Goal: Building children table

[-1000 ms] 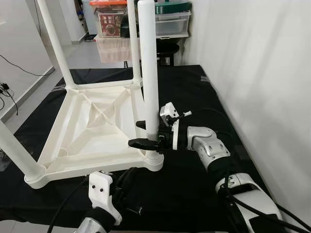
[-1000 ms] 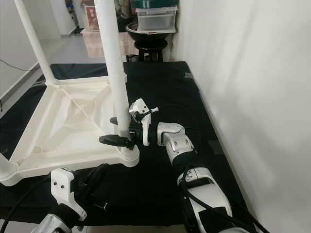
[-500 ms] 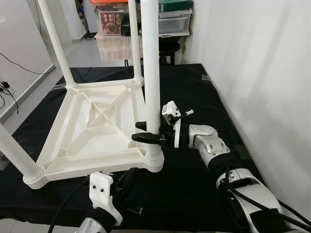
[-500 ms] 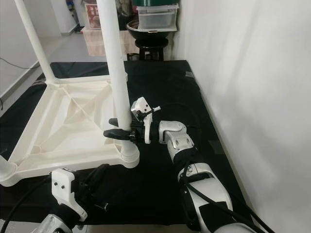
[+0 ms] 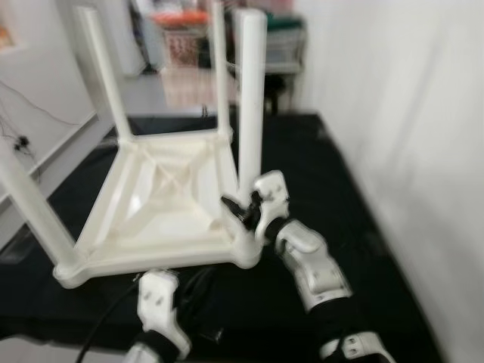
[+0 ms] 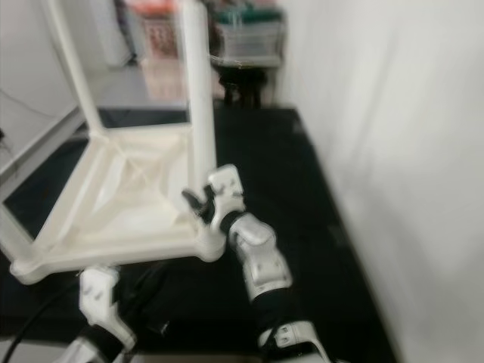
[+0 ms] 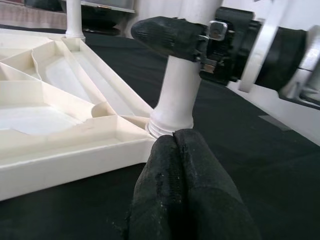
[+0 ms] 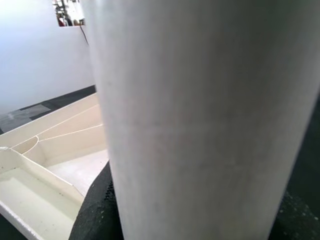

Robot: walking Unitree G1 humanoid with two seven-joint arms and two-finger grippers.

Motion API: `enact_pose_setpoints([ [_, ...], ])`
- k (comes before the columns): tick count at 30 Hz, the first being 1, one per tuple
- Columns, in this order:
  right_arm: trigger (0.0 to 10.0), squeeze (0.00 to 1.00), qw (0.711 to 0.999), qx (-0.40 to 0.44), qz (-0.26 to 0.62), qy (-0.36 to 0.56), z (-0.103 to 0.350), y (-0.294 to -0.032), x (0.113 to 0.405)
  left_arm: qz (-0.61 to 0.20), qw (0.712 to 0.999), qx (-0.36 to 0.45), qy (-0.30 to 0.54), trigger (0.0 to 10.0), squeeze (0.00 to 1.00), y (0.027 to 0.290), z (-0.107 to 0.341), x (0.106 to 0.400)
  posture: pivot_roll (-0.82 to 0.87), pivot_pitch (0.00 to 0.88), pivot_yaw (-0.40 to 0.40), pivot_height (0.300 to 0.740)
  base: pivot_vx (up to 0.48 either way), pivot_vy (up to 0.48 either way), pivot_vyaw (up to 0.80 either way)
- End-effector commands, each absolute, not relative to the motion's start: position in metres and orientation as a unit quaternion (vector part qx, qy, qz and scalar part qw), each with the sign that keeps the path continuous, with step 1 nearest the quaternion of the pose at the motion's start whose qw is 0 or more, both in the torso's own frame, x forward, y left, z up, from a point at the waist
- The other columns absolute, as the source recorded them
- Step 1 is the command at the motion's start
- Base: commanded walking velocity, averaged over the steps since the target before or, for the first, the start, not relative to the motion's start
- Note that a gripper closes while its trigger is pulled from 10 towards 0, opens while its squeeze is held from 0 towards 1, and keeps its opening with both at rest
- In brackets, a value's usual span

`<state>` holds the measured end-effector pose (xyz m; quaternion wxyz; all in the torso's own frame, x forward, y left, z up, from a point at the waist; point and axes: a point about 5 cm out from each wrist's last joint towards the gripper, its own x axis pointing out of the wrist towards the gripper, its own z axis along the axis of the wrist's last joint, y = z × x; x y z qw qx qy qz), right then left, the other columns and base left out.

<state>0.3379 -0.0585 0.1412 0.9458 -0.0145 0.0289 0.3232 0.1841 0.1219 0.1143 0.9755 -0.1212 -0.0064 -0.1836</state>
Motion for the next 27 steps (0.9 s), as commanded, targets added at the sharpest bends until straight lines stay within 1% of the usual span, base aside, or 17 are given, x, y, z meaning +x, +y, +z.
enact_pose_setpoints([
  [1, 0.0, 0.00, 0.935, -0.024, 0.339, 0.101, 0.109, -0.056, 0.327, -0.178, 0.977, -0.120, -0.005, 10.0, 0.00, 0.124, 0.114, 0.185, 0.00, 0.000, -0.009, 0.740, 0.000, 0.000, 0.00],
  [2, 0.0, 0.00, 0.936, -0.025, 0.336, 0.103, 0.109, -0.055, 0.325, -0.175, 0.977, -0.121, -0.005, 10.0, 0.00, 0.125, 0.114, 0.185, 0.00, 0.000, -0.009, 0.740, 0.000, 0.000, 0.00],
  [3, 10.0, 0.00, 0.938, -0.010, 0.331, 0.102, 0.112, -0.056, 0.326, -0.175, 0.977, -0.121, -0.006, 10.0, 0.00, 0.125, 0.114, 0.186, -0.01, 0.000, -0.003, 0.740, 0.000, 0.000, 0.00],
  [5, 10.0, 0.00, 0.943, -0.003, 0.318, 0.102, 0.116, -0.056, 0.323, -0.175, 0.977, -0.120, -0.006, 10.0, 0.00, 0.125, 0.114, 0.186, -0.01, 0.000, -0.003, 0.740, 0.000, 0.000, 0.00],
  [6, 10.0, 1.00, 0.935, 0.002, 0.341, 0.098, 0.121, -0.052, 0.320, -0.178, 0.976, -0.121, -0.005, 10.0, 0.00, 0.125, 0.115, 0.187, -0.01, 0.000, -0.001, 0.740, 0.000, 0.000, 0.00],
  [7, 10.0, 1.00, 0.935, 0.002, 0.341, 0.098, 0.121, -0.052, 0.320, -0.178, 0.976, -0.121, -0.005, 10.0, 0.00, 0.125, 0.115, 0.187, -0.01, 0.000, -0.001, 0.740, 0.000, 0.000, 0.00],
  [9, 10.0, 1.00, 0.895, 0.027, 0.439, 0.075, 0.138, -0.039, 0.316, -0.181, 0.976, -0.122, -0.004, 10.0, 0.00, 0.124, 0.114, 0.187, 0.00, 0.000, 0.003, 0.740, 0.000, 0.000, 0.00],
  [10, 10.0, 1.00, 0.895, 0.027, 0.439, 0.075, 0.138, -0.039, 0.316, -0.181, 0.976, -0.122, -0.004, 10.0, 0.00, 0.124, 0.114, 0.187, 0.00, 0.000, 0.003, 0.740, 0.000, 0.000, 0.00],
  [11, 10.0, 1.00, 0.879, 0.032, 0.472, 0.062, 0.143, -0.036, 0.316, -0.182, 0.976, -0.123, -0.003, 10.0, 0.00, 0.124, 0.114, 0.187, 0.00, 0.000, 0.003, 0.740, 0.000, 0.000, 0.00],
  [13, 10.0, 1.00, 0.872, 0.034, 0.486, 0.054, 0.147, -0.036, 0.316, -0.182, 0.976, -0.123, -0.003, 10.0, 0.00, 0.124, 0.114, 0.187, 0.00, 0.000, 0.003, 0.740, 0.000, 0.000, 0.00],
  [14, 10.0, 1.00, 0.840, 0.016, 0.542, 0.028, 0.155, -0.038, 0.319, -0.182, 0.976, -0.123, -0.004, 10.0, 0.00, 0.123, 0.115, 0.187, 0.00, 0.000, 0.000, 0.740, 0.000, 0.000, 0.00],
  [15, 10.0, 1.00, 0.840, 0.016, 0.542, 0.028, 0.155, -0.038, 0.319, -0.182, 0.976, -0.123, -0.004, 10.0, 0.00, 0.123, 0.115, 0.187, 0.00, 0.000, 0.000, 0.740, 0.000, 0.000, 0.00],
  [16, 10.0, 0.06, 0.800, -0.002, 0.599, 0.023, 0.161, -0.045, 0.323, -0.182, 0.975, -0.124, -0.004, 10.0, 0.00, 0.122, 0.114, 0.188, 0.00, 0.000, -0.002, 0.740, 0.000, 0.000, 0.00],
  [18, 10.0, 0.06, 0.793, -0.004, 0.609, 0.024, 0.162, -0.046, 0.325, -0.182, 0.975, -0.124, -0.004, 10.0, 0.00, 0.122, 0.114, 0.188, 0.00, 0.000, -0.002, 0.740, 0.000, 0.000, 0.00],
  [19, 10.0, 0.00, 0.786, -0.008, 0.618, 0.030, 0.163, -0.049, 0.328, -0.183, 0.975, -0.124, -0.004, 10.0, 0.00, 0.122, 0.114, 0.188, 0.01, 0.000, -0.004, 0.740, 0.000, 0.000, 0.00],
  [21, 10.0, 0.00, 0.782, -0.013, 0.623, 0.034, 0.164, -0.052, 0.331, -0.183, 0.975, -0.124, -0.004, 10.0, 0.00, 0.122, 0.114, 0.188, 0.01, 0.000, -0.004, 0.740, 0.000, 0.000, 0.00],
  [27, 10.0, 0.00, 0.805, -0.033, 0.589, 0.064, 0.165, -0.063, 0.357, -0.183, 0.975, -0.124, -0.004, 10.0, 0.00, 0.121, 0.114, 0.188, 0.03, 0.000, -0.015, 0.740, 0.000, 0.000, 0.00],
])
